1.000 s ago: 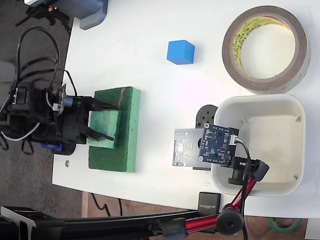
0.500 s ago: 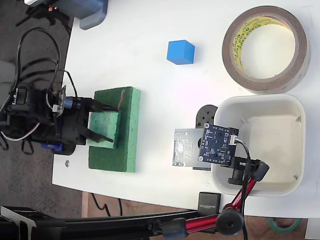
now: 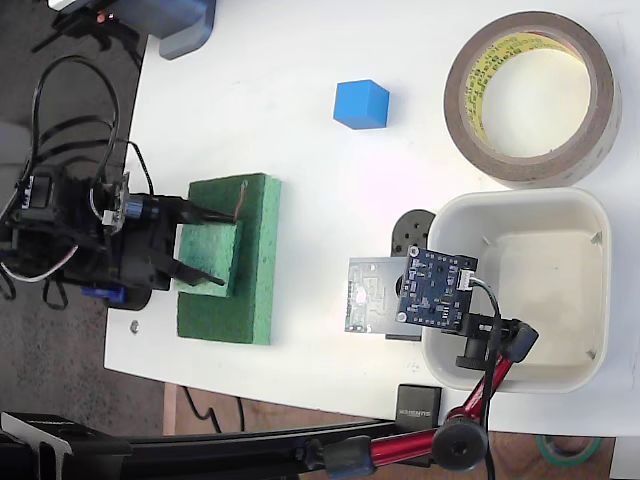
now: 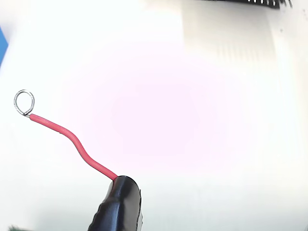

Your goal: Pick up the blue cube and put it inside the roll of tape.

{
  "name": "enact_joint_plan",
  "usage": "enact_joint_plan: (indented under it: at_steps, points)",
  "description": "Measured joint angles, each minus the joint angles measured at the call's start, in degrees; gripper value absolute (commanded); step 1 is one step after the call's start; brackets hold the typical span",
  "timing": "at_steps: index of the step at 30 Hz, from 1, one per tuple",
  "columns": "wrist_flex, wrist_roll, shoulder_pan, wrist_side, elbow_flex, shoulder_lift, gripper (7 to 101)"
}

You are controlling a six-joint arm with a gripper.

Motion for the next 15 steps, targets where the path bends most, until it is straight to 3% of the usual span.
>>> enact_joint_plan:
  at_steps: [11, 15]
  points:
    - [3.87, 1.14, -0.09, 1.58, -6.42, -1.85, 100.3]
    - [2.64, 1.76, -0.09, 1.67, -11.43, -7.82, 100.3]
